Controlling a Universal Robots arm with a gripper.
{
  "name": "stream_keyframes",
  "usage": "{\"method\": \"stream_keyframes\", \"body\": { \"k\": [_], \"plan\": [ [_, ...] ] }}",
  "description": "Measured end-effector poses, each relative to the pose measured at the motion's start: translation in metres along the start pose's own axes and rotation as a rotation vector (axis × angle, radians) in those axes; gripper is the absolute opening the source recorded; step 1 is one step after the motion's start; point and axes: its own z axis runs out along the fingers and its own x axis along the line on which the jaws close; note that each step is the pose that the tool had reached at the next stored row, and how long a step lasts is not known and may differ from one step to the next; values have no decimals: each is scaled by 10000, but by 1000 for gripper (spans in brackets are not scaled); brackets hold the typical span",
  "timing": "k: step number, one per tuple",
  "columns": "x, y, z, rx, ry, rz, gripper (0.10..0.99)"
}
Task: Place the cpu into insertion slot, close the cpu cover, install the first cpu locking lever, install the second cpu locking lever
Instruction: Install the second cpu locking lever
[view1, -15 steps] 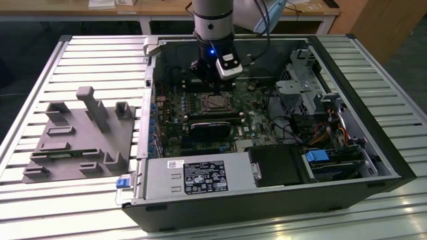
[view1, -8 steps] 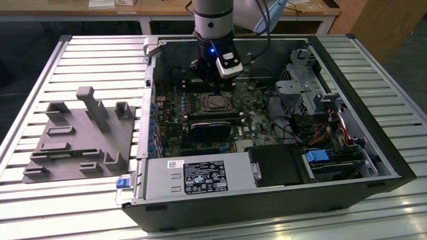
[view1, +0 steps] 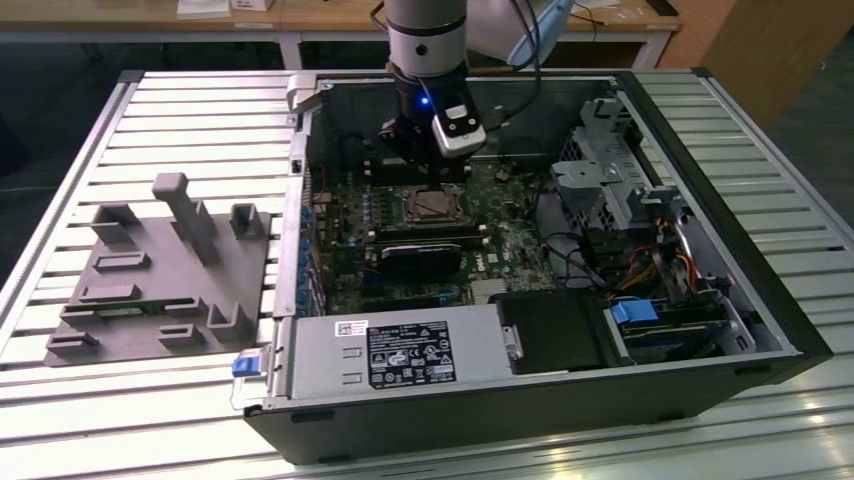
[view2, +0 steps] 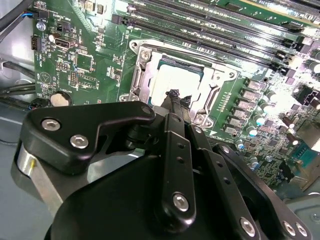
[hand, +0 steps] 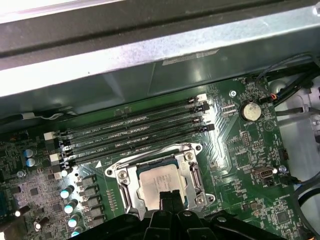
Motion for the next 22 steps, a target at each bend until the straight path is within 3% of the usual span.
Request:
{"method": "stream_keyframes", "body": {
  "k": [7, 22],
  "plan": [
    [-20, -71, 1, -4, -1, 2, 102],
    [-101, -365, -2, -56, 13, 8, 102]
  ]
}}
